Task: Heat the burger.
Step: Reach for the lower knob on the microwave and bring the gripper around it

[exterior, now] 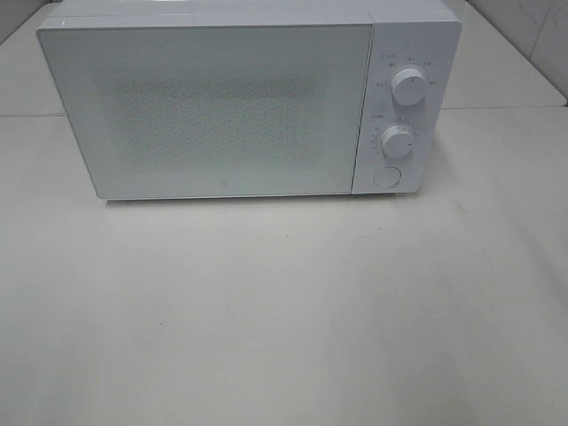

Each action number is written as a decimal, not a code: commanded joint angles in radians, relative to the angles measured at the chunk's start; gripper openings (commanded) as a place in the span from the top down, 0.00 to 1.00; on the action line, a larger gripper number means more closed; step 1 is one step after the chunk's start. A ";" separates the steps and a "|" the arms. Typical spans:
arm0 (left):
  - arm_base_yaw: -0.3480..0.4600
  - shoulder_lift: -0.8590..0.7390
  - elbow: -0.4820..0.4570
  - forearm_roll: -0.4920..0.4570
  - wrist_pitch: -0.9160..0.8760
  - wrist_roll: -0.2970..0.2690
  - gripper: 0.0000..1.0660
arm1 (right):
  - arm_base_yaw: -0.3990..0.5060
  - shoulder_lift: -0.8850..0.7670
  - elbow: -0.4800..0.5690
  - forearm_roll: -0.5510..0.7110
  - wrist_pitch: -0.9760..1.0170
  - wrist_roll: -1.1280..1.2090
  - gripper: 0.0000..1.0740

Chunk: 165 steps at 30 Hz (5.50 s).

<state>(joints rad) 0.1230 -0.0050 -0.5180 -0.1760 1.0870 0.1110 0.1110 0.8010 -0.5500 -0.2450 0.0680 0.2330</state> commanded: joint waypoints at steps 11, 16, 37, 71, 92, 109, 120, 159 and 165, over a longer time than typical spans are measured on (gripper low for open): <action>0.002 -0.018 0.000 -0.004 -0.014 -0.002 0.08 | -0.006 0.180 0.002 -0.022 -0.238 -0.009 0.29; 0.002 -0.018 0.000 -0.004 -0.014 -0.002 0.08 | -0.006 0.253 0.008 -0.011 -0.300 -0.046 0.29; 0.002 -0.018 0.000 -0.004 -0.014 -0.002 0.08 | -0.002 0.359 0.221 0.515 -0.721 -0.504 0.29; 0.002 -0.018 0.000 -0.004 -0.014 -0.002 0.08 | 0.563 0.828 0.202 1.033 -1.269 -0.640 0.29; 0.002 -0.018 0.000 -0.004 -0.014 -0.002 0.08 | 0.564 1.006 0.046 1.024 -1.257 -0.624 0.29; 0.002 -0.018 0.000 -0.003 -0.014 -0.002 0.08 | 0.471 1.165 -0.116 0.925 -1.202 -0.547 0.29; 0.002 -0.017 0.000 -0.003 -0.014 -0.002 0.08 | 0.436 1.205 -0.169 0.896 -1.183 -0.545 0.29; 0.002 -0.017 0.000 -0.003 -0.014 -0.002 0.08 | 0.439 1.209 -0.214 0.876 -1.190 -0.550 0.32; 0.002 -0.017 0.000 -0.003 -0.014 -0.002 0.08 | 0.439 1.213 -0.214 0.876 -1.183 -0.550 0.48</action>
<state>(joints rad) 0.1230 -0.0050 -0.5170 -0.1760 1.0860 0.1120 0.5540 2.0240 -0.7470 0.6360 -1.0790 -0.3150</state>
